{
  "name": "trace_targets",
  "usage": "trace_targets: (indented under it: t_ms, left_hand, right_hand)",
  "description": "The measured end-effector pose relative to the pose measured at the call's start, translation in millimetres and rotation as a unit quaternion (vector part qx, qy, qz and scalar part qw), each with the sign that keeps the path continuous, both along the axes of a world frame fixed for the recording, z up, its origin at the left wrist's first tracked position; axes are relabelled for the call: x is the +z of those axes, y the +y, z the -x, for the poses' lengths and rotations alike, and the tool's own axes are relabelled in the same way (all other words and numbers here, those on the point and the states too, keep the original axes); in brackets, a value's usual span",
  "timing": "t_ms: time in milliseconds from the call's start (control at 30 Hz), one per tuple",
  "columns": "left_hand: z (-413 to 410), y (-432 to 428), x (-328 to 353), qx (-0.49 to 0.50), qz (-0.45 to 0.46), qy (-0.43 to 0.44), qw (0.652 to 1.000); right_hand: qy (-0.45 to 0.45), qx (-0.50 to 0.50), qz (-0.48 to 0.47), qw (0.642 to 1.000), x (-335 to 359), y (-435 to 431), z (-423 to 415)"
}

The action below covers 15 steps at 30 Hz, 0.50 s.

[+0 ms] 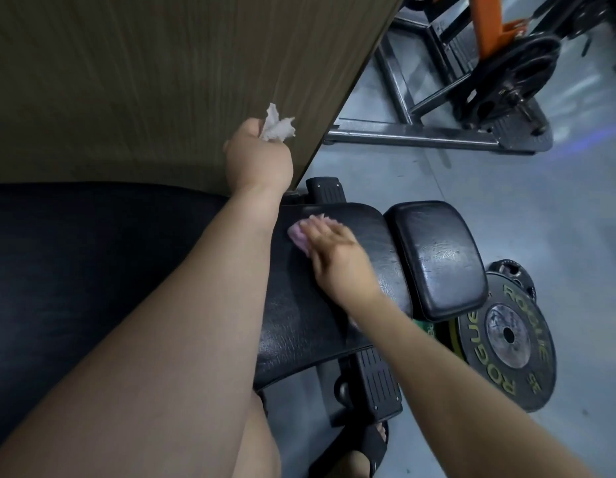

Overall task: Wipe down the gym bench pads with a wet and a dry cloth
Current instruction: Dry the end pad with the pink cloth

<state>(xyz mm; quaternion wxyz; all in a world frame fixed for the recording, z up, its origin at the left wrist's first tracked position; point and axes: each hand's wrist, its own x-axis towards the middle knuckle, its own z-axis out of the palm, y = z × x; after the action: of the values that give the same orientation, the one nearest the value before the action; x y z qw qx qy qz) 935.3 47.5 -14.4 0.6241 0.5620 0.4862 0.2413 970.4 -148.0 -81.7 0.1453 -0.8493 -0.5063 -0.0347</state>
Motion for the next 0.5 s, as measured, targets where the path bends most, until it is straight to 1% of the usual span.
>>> trace_targets:
  t_ms: [67,133,167,200,267,300,333,367,400,467,500]
  left_hand:
    - [3.1,-1.3,3.0,-0.023,0.006,0.008,1.000]
    - [4.3,-1.5,1.0,-0.029,0.010,0.013,0.999]
    - [4.5,-1.8,0.4,-0.023,0.014,0.014,1.000]
    - [3.1,-0.9,-2.0,-0.015,0.019,0.015,1.000]
    - [1.1,-0.9,-2.4,-0.004,0.033,0.020,0.999]
    - [1.2,-2.4,-0.5,-0.005,0.038,0.020,0.999]
    - [1.6,-4.6,2.5,-0.010,0.038,0.016,0.999]
    - [2.5,-7.8,6.4,-0.015,0.039,0.014,0.999]
    - [2.7,-9.4,6.9,-0.018,0.035,0.014,0.999]
    - [4.6,-11.3,5.3,-0.026,0.036,0.022,0.999]
    - [4.5,-12.2,5.0,-0.025,0.038,0.021,0.999]
  right_hand:
    - [-0.014,-0.065,-0.007,0.998,2.2,5.2,-30.1]
    - [-0.020,-0.144,-0.017,0.989,5.5,21.0,-38.6]
    - [-0.013,-0.144,-0.018,0.989,3.6,32.0,-27.6]
    - [0.004,-0.120,-0.014,0.993,0.8,42.0,-10.1]
    - [0.045,-0.038,-0.017,0.998,-6.7,48.3,21.0]
    - [0.046,-0.007,-0.024,0.999,-8.8,46.2,22.1]
    - [0.044,0.003,-0.023,0.999,-6.8,44.2,11.1]
    - [0.042,-0.014,-0.006,0.999,-4.2,41.5,-5.0]
    - [0.040,-0.060,0.018,0.997,-0.4,39.7,-22.3]
    - [0.035,-0.170,0.071,0.982,3.3,38.6,-48.2]
    - [0.035,-0.184,0.091,0.978,5.9,42.9,-43.1]
